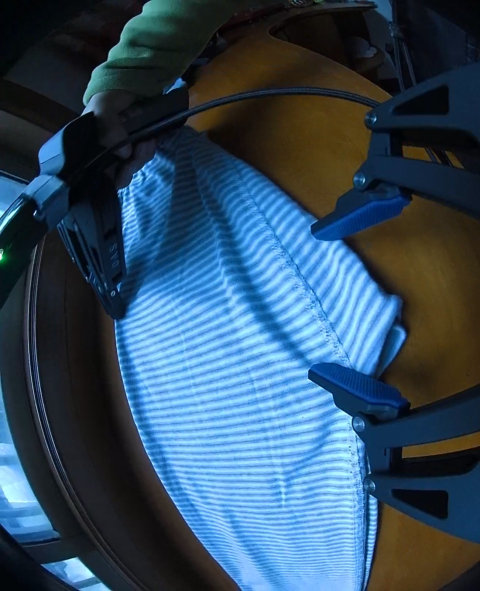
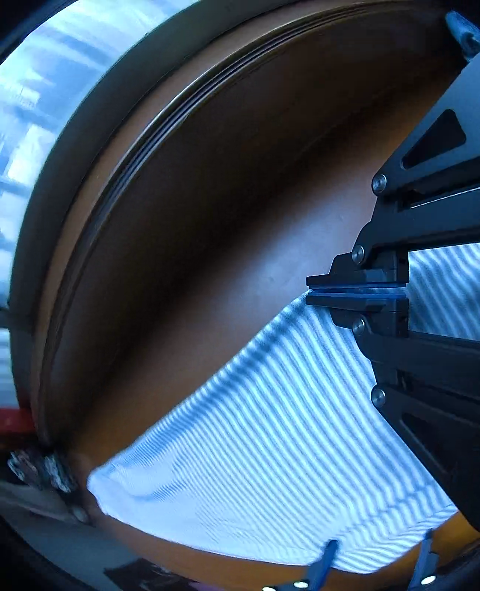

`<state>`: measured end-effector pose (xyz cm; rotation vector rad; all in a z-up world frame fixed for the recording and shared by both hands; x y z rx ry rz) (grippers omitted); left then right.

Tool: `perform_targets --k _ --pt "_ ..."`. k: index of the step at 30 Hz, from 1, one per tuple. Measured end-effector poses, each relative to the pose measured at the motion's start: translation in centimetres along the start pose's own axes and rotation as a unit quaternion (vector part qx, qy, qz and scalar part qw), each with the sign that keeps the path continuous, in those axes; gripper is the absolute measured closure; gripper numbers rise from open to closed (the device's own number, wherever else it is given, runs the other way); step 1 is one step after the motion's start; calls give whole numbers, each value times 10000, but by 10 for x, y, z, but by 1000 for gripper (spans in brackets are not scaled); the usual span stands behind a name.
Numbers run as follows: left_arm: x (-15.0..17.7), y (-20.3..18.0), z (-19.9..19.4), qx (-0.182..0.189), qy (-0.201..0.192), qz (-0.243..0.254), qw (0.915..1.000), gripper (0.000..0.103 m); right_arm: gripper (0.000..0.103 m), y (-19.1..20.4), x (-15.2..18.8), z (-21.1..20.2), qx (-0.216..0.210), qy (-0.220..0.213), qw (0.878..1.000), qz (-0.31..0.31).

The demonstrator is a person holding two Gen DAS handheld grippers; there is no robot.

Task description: Fold clothes

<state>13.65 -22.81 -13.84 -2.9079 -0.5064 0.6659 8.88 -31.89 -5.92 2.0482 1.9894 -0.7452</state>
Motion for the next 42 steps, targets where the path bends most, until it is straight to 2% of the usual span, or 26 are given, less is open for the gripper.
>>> perform_targets --k 4,7,10,14,21,25,28,32,35,38,40,42 --pt "-2 -4 -2 -39 33 49 10000 38 95 -11 4 -17 100 114 9994 301" --pt "-9 -16 -7 174 -104 264 9994 38 87 -36 20 -48 126 53 9968 789" --pt "-19 -33 -8 458 -209 699 9963 38 84 -69 54 -75 -46 216 9854 1688" --pt "-26 -53 0 805 -165 1325 9878 38 83 -88 96 -101 -175 233 9687 2465" --pt "-34 -54 14 1053 65 1181 9874 38 83 -81 134 -109 -427 344 9568 2856" --pt "-32 -51 8 1077 45 1076 9883 38 83 -73 136 -111 -606 282 9548 2896" --pt "-26 -50 -1 1109 2 1176 9868 38 83 -70 138 -115 -659 246 9521 2975" --pt "-24 -50 -2 1171 55 1183 9860 38 71 -65 149 -120 -756 213 9453 3166" --pt "-21 -48 -3 1208 126 1148 9859 38 71 -49 150 -119 -620 252 9488 3088" --pt "-14 -47 -7 1149 140 1217 9858 38 86 -39 146 -118 -145 193 9549 2960" --pt "-7 -46 -12 1102 158 1291 9854 38 88 -45 147 -124 225 86 9502 3107" --pt "-1 -46 -14 1084 185 1343 9848 38 88 -53 151 -125 293 105 9427 3321"
Point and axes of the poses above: each gripper's, at about its wrist camera, not at the fingertips, and z roughly the way its jaws point, y to its left, x to its underside, the point moved 3 cm from there along z, roughly the way its jaws point, and after that the axes turned 4 degrees about x, right-handed, at the moved point
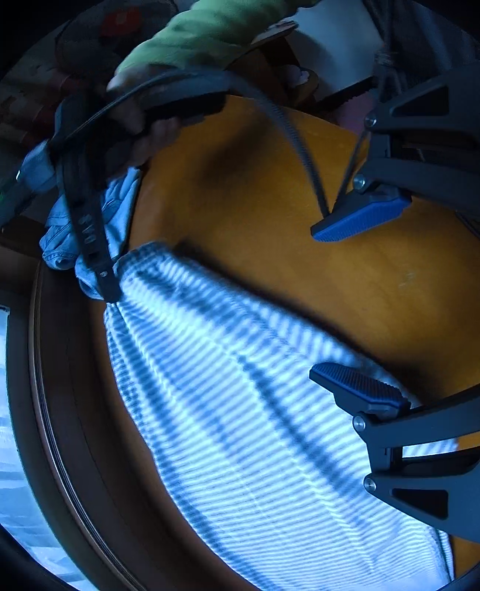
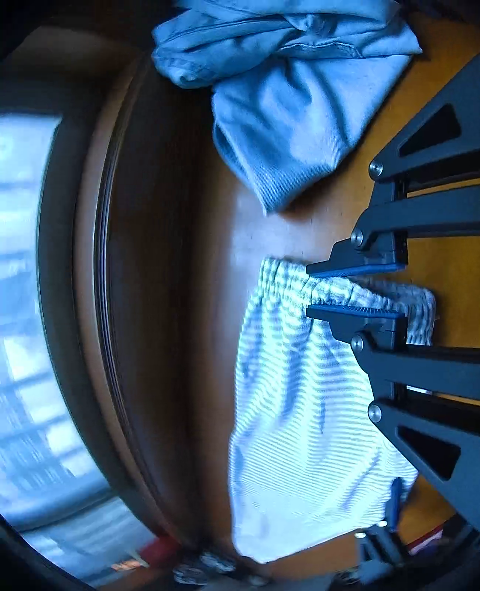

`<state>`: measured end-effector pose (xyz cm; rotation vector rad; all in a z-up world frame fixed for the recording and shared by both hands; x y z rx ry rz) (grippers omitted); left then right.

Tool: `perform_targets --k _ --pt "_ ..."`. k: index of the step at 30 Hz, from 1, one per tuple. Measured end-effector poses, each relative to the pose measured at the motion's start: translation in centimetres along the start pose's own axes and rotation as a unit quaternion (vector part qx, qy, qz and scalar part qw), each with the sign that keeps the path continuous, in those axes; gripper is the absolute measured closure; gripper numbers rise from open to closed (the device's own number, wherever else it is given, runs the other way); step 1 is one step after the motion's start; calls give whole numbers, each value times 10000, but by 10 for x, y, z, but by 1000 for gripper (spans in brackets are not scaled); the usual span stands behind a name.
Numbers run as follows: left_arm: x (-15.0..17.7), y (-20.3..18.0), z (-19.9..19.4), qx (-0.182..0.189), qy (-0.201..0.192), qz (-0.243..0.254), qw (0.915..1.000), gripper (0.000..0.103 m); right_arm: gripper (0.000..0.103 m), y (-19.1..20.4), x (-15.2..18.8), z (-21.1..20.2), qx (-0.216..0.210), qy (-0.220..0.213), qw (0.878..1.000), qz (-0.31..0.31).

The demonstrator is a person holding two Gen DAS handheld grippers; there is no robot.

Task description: Fold clothes

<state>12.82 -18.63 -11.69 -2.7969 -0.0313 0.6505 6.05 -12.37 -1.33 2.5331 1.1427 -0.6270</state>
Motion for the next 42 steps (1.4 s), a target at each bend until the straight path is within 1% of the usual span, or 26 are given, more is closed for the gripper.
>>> perform_targets --k 2,3,5,6,7,8,9,10,13,15,17,20,21,22,23,25,26,30,33,35,37,38,39,40,41,42 --pt "4 0 -2 -35 12 37 10000 38 87 5 1 7 1 199 9998 -81" --pt "6 0 -4 -30 11 32 10000 38 85 10 2 8 85 271 9993 -230" --pt "12 -4 -7 -22 -1 22 10000 38 84 14 0 0 297 235 9982 -459" --pt "9 -5 -4 -30 -10 15 10000 38 79 16 -3 -7 417 138 9976 -535" --pt "10 -6 -5 -40 -19 18 10000 38 77 19 -9 -16 524 -58 9964 -663" --pt "11 -6 -6 -53 -28 22 10000 38 68 24 -16 -27 625 -304 9942 -818" --pt "12 -7 -6 -71 -35 30 10000 38 59 29 -22 -32 652 -450 9921 -968" --pt "12 -8 -7 -89 -42 37 9999 38 57 38 -25 -29 563 -420 9905 -1181" --pt "15 -10 -8 -162 -66 64 9998 38 56 65 -35 -9 176 -144 9812 -1915" --pt "17 -11 -9 -204 -86 81 9997 38 56 78 -37 14 17 189 9749 -2220" --pt "19 -12 -10 -224 -113 83 9997 38 56 83 -40 37 9 482 9701 -2379" --pt "22 -11 -13 -218 -153 61 9996 38 58 78 -46 55 -109 673 9714 -2276" --pt "23 -10 -14 -208 -166 47 9996 37 72 76 -47 57 -220 719 9722 -2217" --pt "24 -10 -16 -194 -178 34 9996 37 89 76 -47 56 -387 737 9717 -2212" --pt "24 -10 -16 -189 -184 31 9996 37 98 77 -46 53 -407 701 9701 -2287" --pt "26 -9 -18 -188 -193 28 9996 37 99 82 -43 45 -225 526 9660 -2522" --pt "26 -9 -19 -190 -197 27 9996 37 99 82 -43 42 -149 438 9660 -2546" --pt "28 -11 -21 -200 -183 55 9996 37 100 66 -47 51 234 371 9747 -2192" --pt "22 -19 -16 -245 -141 115 9995 37 100 63 -48 53 302 259 9798 -1961" --pt "22 -20 -18 -292 -81 158 9994 37 98 50 -28 30 413 143 9814 -1870" --pt "20 -17 -27 -387 -77 154 9991 37 93 41 -22 9 585 -36 9844 -1661" --pt "19 -14 -36 -426 -163 127 9989 37 88 35 -17 -7 599 -197 9864 -1519" --pt "17 -8 -46 -449 -284 61 9986 37 82 29 -12 -26 581 -386 9882 -1366" --pt "14 1 -61 -446 -466 -71 9979 37 78 24 -6 -44 563 -575 9894 -1211" --pt "11 12 -75 -432 -636 -216 9968 36 74 19 3 -59 521 -657 9909 -1053" --pt "9 25 -87 -399 -783 -386 9954 36 71 16 15 -73 470 -695 9925 -894"
Point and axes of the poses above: each gripper's, at about its wrist camera, not at the fingertips, and z roughly the way its jaws point, y to its left, x to its underside, the point moved 3 cm from there along z, roughly the way its jaws point, and after that the axes turned 4 degrees about x, right-handed, at the moved point
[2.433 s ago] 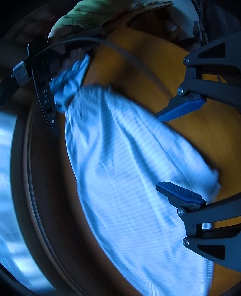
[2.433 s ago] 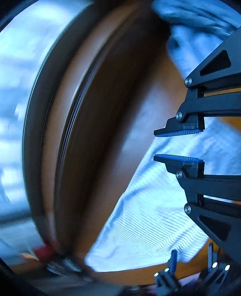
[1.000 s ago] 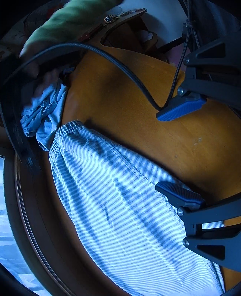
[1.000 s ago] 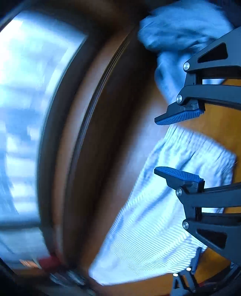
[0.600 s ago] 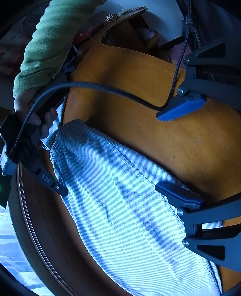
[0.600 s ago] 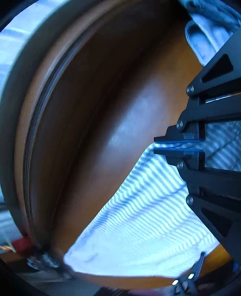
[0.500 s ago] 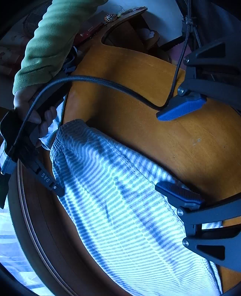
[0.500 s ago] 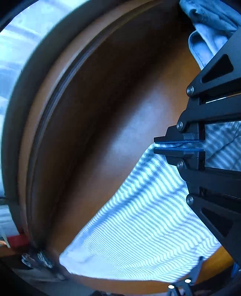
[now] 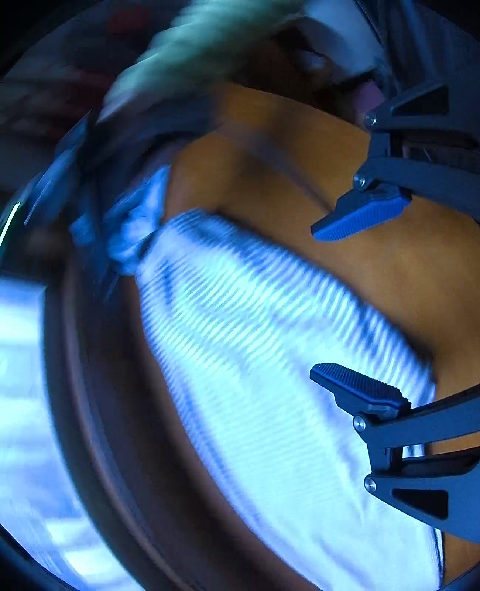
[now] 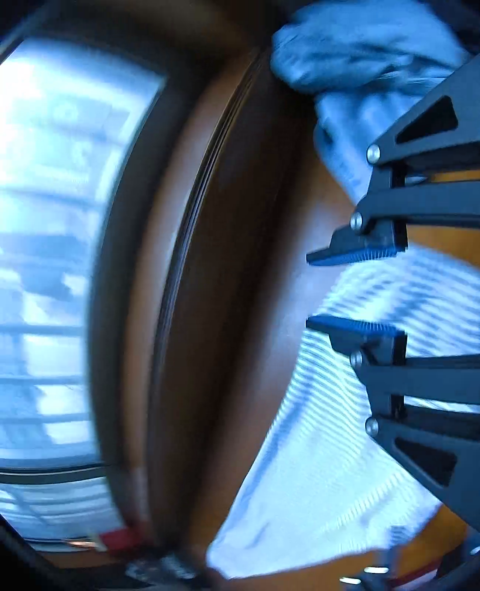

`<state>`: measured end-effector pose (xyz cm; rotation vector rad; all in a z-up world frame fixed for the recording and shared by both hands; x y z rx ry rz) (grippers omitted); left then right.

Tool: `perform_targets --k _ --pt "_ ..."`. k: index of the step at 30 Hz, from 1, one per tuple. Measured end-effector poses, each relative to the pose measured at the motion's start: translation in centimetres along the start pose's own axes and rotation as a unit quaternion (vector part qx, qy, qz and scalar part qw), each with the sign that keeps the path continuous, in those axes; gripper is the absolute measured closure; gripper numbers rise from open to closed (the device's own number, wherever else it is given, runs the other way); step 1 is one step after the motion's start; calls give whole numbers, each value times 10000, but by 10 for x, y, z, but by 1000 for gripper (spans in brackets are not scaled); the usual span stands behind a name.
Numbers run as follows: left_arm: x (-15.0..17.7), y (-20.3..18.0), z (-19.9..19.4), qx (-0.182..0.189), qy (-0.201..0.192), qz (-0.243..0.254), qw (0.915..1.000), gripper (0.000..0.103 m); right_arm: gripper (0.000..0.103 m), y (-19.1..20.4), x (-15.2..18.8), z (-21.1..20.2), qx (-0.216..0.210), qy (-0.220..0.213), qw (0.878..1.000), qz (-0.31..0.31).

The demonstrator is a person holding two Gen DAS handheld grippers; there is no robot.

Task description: Fold clothes

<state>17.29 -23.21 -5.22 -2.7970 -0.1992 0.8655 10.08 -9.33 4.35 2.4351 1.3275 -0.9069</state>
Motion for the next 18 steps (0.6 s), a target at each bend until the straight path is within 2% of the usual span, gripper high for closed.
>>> perform_targets --k 2,3,5,7,9,12,14,16,18 --pt "-14 22 -7 0 -140 -270 9995 36 71 0 21 -27 -158 7 9993 325" --pt "-23 33 -5 -18 -144 -370 9992 36 71 9 34 -38 -369 41 9983 438" --pt "-49 49 17 -141 -36 -434 9990 36 71 38 57 -48 -694 121 9969 353" --pt "-59 67 38 -407 205 -412 9981 37 71 68 78 -52 -910 200 9955 175" --pt "-58 77 50 -579 477 -417 9963 37 71 98 90 -46 -941 269 9952 -31" --pt "-44 82 57 -707 769 -452 9935 37 71 123 90 -23 -879 396 9953 -77" --pt "-40 81 61 -878 813 -416 9919 37 71 133 89 -13 -760 509 9958 -99" --pt "-37 77 61 -1031 836 -321 9906 35 71 135 96 -18 -663 411 9967 -223" --pt "-36 75 60 -1053 823 -359 9904 33 71 131 105 -27 -730 485 9959 -216"
Point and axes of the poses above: each gripper's, at about its wrist camera, not at the fingertips, and z roughly the way its jaws point, y to its left, x to its underside, the point moved 3 cm from there along z, roughly the way its jaws point, and after that the axes turned 4 degrees about x, right-handed, at the moved point
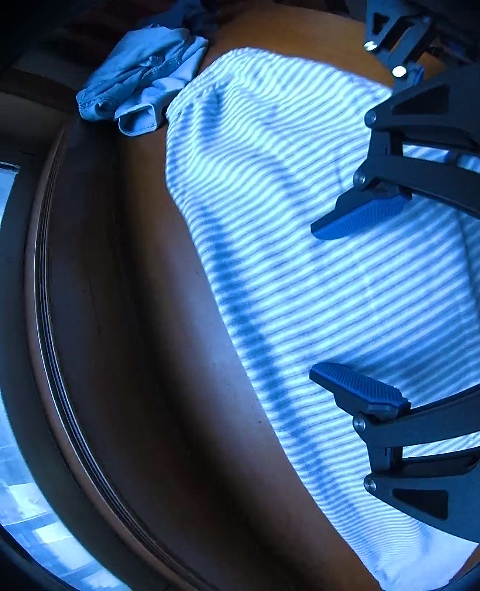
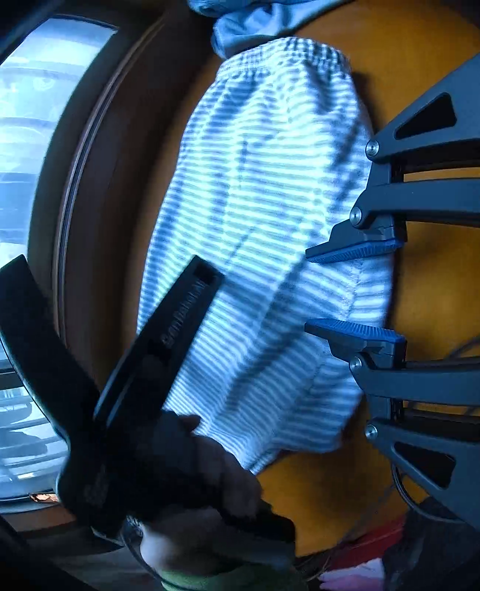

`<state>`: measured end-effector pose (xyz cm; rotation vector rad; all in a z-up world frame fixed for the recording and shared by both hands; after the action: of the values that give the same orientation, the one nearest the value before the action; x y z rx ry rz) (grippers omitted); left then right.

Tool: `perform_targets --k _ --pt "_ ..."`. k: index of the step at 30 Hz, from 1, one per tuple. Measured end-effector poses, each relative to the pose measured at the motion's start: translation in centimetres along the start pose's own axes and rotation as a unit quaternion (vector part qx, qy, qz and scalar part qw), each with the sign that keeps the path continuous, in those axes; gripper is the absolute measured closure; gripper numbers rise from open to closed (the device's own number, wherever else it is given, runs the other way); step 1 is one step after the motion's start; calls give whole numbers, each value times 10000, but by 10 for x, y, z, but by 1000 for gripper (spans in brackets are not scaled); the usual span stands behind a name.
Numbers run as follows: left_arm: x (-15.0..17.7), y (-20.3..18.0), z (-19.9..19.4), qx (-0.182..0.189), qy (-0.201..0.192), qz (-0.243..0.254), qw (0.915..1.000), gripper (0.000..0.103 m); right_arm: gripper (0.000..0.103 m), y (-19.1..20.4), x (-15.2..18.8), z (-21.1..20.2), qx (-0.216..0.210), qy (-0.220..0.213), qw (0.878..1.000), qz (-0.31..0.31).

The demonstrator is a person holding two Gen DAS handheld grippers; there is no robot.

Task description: Fold clothes

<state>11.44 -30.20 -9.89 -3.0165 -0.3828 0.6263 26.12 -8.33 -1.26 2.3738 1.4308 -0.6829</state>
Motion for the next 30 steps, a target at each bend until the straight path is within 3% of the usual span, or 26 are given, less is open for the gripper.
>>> perform_targets --k 6,9,14,18,22,26,30 --pt "6 -4 -5 -23 -60 -27 10000 34 71 -1 27 -22 33 102 9989 -457" --pt "7 -5 -8 49 109 58 9999 35 72 10 28 -31 -24 57 9990 -432" --pt "11 -1 -27 58 159 123 9998 35 72 35 3 -36 -652 -411 9954 -565" --pt "24 20 -32 -400 177 37 9990 35 71 53 5 -11 -798 -101 9928 -889" --pt "34 38 -32 -223 166 -445 9986 29 72 58 26 -24 -763 -142 9865 -1441" --pt "41 36 -37 -242 89 -330 9991 27 71 48 43 -38 -948 -67 9812 -1678" --pt "48 39 -46 -272 28 -353 9990 30 72 48 36 -49 -892 -105 9832 -1586"
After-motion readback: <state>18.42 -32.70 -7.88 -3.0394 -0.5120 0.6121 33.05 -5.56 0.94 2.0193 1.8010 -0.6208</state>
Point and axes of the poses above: each gripper's, at about its wrist camera, not at the fingertips, and z roughly the way its jaws point, y to its left, x to its underside, the point moved 3 cm from there along z, roughly the way its jaws point, and after that the axes turned 4 degrees about x, right-handed, at the moved point
